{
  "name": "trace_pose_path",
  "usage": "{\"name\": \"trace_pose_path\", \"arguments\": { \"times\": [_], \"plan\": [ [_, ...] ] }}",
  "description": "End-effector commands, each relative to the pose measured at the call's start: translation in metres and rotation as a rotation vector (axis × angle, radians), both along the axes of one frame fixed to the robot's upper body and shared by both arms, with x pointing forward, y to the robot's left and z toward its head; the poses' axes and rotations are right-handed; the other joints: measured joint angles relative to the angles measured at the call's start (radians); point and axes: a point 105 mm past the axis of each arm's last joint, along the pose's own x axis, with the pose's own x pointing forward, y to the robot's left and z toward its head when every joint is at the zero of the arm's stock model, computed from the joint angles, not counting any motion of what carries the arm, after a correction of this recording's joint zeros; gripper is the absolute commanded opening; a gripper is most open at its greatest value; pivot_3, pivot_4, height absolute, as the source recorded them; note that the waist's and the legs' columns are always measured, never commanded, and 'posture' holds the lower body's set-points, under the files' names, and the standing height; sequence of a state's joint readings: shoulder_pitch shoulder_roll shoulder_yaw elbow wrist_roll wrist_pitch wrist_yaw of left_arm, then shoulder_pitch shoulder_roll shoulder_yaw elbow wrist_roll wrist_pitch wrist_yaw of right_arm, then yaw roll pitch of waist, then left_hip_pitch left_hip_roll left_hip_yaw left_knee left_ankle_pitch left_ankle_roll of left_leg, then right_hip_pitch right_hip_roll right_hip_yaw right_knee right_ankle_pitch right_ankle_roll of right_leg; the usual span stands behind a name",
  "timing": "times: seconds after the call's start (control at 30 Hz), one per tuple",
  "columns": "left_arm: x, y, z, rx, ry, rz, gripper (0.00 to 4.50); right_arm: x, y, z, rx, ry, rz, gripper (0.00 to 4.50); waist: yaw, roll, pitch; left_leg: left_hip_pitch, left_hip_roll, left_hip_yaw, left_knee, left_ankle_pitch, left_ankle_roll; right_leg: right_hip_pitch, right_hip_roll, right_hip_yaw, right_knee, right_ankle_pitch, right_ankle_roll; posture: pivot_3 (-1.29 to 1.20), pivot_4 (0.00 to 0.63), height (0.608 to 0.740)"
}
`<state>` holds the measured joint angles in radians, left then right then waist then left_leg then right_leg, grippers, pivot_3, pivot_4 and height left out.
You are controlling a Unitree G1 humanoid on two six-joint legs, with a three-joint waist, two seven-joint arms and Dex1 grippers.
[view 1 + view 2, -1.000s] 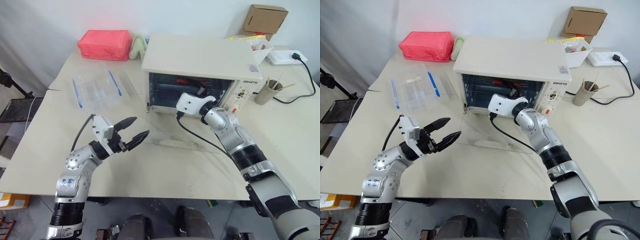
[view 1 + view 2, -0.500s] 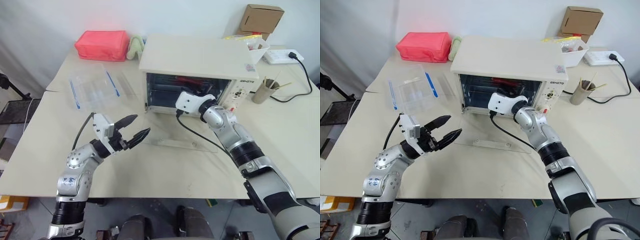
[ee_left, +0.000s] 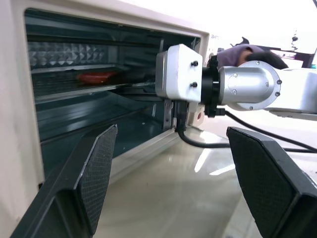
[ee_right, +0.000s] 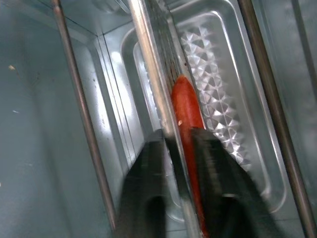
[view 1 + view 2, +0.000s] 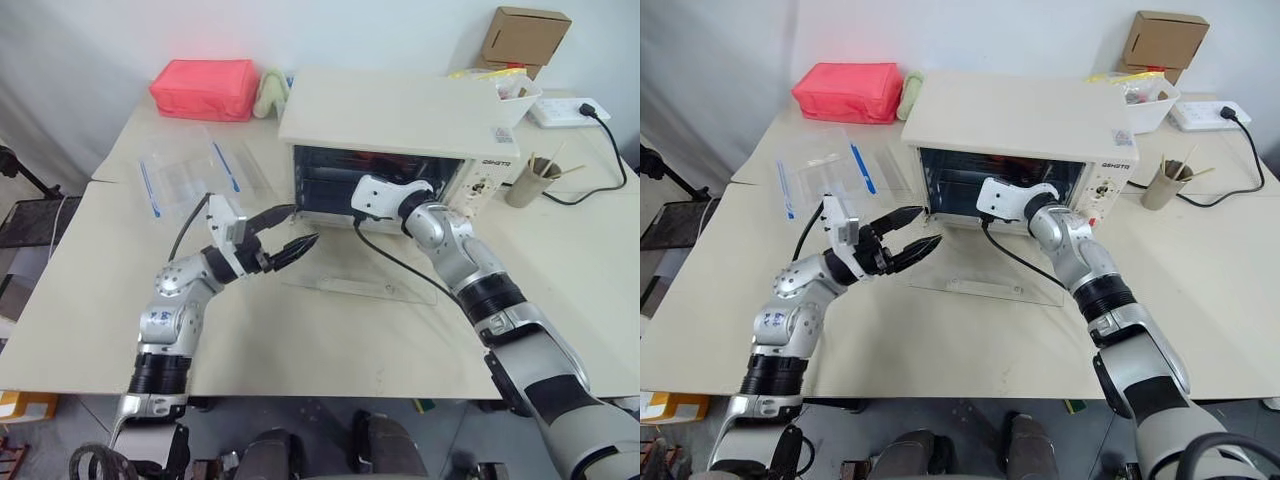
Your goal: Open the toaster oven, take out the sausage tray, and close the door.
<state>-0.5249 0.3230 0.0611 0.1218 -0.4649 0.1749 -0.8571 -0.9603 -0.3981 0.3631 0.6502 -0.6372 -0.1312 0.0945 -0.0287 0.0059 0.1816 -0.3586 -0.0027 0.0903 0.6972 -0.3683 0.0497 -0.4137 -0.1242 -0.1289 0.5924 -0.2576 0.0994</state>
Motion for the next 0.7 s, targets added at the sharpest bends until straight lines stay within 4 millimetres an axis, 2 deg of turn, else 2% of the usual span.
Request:
{"name": "trace_pose_path", "arguments": {
  "times": [0.03,0.3,0.53,0.7],
  "plan": [
    [0.007,-0.006,0.013,-0.007,-0.03,-0.029,3.76,0.0,0.001,0.023,0.057,-0.067,0.002,0.0,0.0,0.0,0.0,0.0,0.0,0.0,0.0,0.0,0.0,0.0,0.0,0.0,0.0,0.0,0.0,0.0,0.15,0.74],
    [0.039,-0.003,0.054,-0.076,-0.074,-0.027,3.76,-0.004,0.006,0.037,0.025,-0.121,0.034,0.0,-0.001,0.0,0.0,-0.001,0.0,0.0,0.0,0.001,0.0,0.0,0.001,-0.004,-0.001,0.0,0.0,0.0,0.15,0.74],
    [0.06,0.002,0.068,-0.105,-0.056,0.013,3.76,-0.021,0.015,0.042,-0.038,-0.131,0.125,0.0,0.001,-0.001,0.001,-0.004,0.001,-0.001,0.0,0.001,0.0,-0.003,0.002,-0.005,-0.001,0.0,0.0,0.0,0.15,0.74],
    [0.061,0.002,0.063,-0.12,-0.016,-0.039,3.76,-0.054,0.01,0.027,-0.122,-0.11,0.195,0.0,0.002,-0.001,0.001,-0.013,0.0,0.0,0.0,0.001,0.0,-0.013,0.004,-0.005,0.002,0.0,0.0,0.0,0.15,0.74]
  ]
}}
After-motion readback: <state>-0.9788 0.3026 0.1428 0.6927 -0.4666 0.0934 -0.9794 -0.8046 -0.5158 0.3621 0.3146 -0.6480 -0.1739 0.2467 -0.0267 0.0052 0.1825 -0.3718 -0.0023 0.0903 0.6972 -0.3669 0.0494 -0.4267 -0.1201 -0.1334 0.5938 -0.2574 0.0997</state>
